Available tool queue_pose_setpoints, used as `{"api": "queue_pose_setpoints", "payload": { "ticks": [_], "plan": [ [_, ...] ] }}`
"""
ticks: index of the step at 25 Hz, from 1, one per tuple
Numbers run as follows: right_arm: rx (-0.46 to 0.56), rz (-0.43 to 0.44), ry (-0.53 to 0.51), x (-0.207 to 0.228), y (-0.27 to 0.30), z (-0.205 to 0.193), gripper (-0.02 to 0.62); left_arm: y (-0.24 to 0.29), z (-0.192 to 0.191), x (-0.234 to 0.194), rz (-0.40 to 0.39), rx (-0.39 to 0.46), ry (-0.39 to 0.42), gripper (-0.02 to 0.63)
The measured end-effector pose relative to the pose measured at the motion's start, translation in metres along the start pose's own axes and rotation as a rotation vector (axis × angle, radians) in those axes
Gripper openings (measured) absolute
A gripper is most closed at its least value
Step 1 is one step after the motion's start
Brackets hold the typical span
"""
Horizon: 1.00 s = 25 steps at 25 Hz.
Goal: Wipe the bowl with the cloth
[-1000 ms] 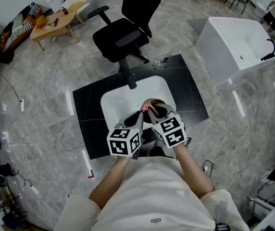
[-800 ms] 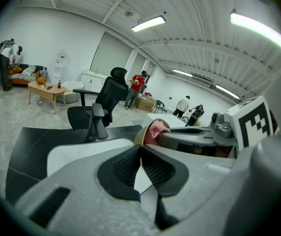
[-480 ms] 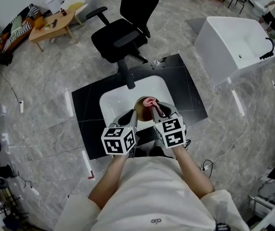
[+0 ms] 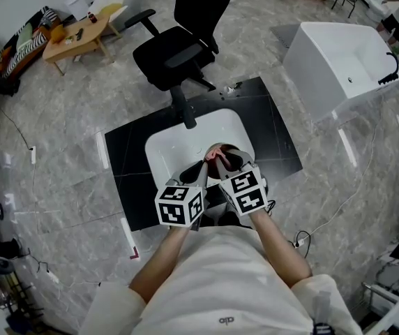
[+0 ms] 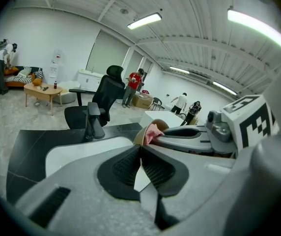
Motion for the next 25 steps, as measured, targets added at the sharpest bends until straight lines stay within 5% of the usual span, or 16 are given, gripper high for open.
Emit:
{"api": "queue_pose_setpoints", "payload": {
  "ticks": [11,25],
  "plan": [
    [-0.111,0.171,-0.109,-0.028,0.011,-0.017,0.028,0.003,0.005,-0.01,0.045,0.019,0.003,0.017],
    [-0.197,-0.035,-0.307,0.004,0.006,-0.023,0.029,0.004,0.006,-0.014,0.056,0.012,-0.004,0.018]
  ]
}}
Point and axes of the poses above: the fingertips, and each gripper's own axes: y forward along the fingers, x to its right, z out of its top, the point moved 5 cm from there along -y, backward along the fingers, and after that the axes turned 13 degrees about -y, right-handed, at the moved point
